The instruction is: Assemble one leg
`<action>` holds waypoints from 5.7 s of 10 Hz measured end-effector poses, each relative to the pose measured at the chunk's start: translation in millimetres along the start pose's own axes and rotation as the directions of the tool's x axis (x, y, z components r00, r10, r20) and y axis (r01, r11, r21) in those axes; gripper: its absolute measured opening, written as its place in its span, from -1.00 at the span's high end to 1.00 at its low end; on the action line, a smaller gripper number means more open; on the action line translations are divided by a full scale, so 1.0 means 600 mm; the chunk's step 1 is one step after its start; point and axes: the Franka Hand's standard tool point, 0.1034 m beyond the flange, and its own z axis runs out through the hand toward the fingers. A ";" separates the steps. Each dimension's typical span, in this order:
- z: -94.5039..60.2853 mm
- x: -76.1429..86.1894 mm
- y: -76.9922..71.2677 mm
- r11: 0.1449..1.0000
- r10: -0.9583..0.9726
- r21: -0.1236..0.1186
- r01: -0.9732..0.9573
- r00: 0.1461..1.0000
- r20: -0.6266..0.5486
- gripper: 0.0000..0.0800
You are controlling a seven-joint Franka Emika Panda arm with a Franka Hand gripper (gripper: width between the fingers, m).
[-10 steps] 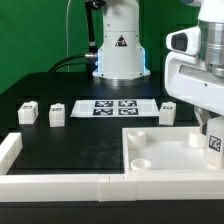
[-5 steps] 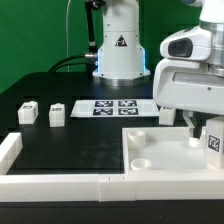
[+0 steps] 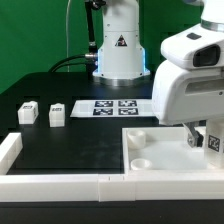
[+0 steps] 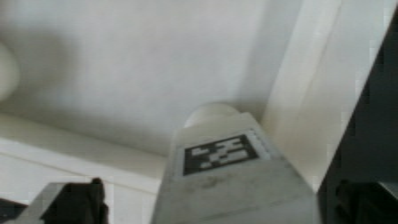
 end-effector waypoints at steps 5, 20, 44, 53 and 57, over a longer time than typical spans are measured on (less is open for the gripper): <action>0.000 0.000 0.003 0.994 -0.113 -0.002 0.113 0.994 0.000 0.08; 0.004 0.001 -0.006 0.368 0.930 0.007 -0.930 0.368 0.015 0.14; 0.003 0.007 -0.007 0.838 0.546 0.011 -0.546 0.837 -0.040 0.27; 0.003 0.006 -0.003 0.625 0.781 0.050 -0.779 0.625 -0.011 -0.55; 0.004 0.005 0.000 0.953 0.301 0.029 -0.300 0.953 -0.039 -0.62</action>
Offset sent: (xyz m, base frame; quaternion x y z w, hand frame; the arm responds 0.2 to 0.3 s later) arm 0.0000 0.0000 0.0000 0.0000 0.0000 0.0000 1.0000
